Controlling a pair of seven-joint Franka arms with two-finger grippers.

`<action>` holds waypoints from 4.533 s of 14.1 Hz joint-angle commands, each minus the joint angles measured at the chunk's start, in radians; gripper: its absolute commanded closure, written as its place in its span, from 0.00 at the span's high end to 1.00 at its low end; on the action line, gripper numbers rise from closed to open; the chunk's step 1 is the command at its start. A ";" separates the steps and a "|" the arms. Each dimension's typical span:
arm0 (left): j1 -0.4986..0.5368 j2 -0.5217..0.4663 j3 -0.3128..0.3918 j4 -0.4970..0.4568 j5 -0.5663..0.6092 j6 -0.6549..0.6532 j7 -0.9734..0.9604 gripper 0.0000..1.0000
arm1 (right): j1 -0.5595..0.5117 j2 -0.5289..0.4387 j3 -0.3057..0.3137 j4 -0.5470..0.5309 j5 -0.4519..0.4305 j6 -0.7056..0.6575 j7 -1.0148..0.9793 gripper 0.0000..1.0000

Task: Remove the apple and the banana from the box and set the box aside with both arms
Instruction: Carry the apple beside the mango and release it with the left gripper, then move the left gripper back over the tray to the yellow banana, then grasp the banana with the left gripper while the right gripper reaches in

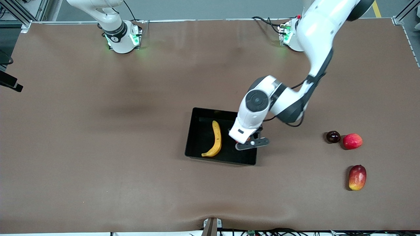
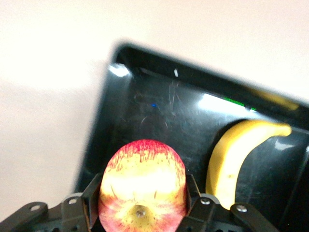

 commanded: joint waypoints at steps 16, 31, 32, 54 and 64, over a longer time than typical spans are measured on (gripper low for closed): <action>0.478 0.069 0.004 -0.041 0.010 -0.040 0.631 0.00 | -0.022 0.022 0.015 0.007 0.017 0.000 -0.010 1.00; 0.475 0.123 0.033 -0.065 0.078 0.061 0.617 1.00 | -0.019 0.022 0.015 0.007 0.017 0.001 -0.010 1.00; 0.477 0.101 0.032 -0.065 0.076 0.058 0.630 1.00 | -0.020 0.022 0.015 0.007 0.017 0.000 -0.010 1.00; -0.001 0.151 -0.128 0.022 0.178 0.121 -0.087 1.00 | -0.014 0.083 0.015 0.007 0.002 0.009 -0.013 1.00; -0.186 0.276 0.031 0.024 0.182 0.268 -0.083 0.68 | -0.020 0.143 0.017 0.013 0.016 0.054 -0.013 1.00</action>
